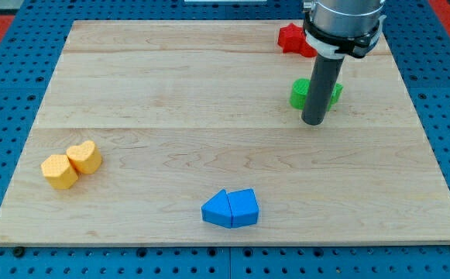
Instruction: Push the green star into the red circle
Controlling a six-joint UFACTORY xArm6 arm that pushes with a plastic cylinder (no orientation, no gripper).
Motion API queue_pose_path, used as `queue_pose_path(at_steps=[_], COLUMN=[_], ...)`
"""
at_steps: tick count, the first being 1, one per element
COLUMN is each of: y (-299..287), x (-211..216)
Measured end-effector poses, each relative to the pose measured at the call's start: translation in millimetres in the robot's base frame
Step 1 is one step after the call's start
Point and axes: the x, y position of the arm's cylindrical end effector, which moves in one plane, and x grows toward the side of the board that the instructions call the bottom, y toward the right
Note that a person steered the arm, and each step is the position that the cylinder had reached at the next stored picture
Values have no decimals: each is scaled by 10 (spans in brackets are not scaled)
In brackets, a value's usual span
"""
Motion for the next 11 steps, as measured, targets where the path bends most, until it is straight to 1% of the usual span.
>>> queue_pose_path(at_steps=[1, 3, 4, 5, 6, 7, 9, 10, 11], y=[363, 440, 439, 415, 66, -260, -456, -540, -474], x=[37, -431, -616, -705, -705, -821, -1104, -1109, -1204])
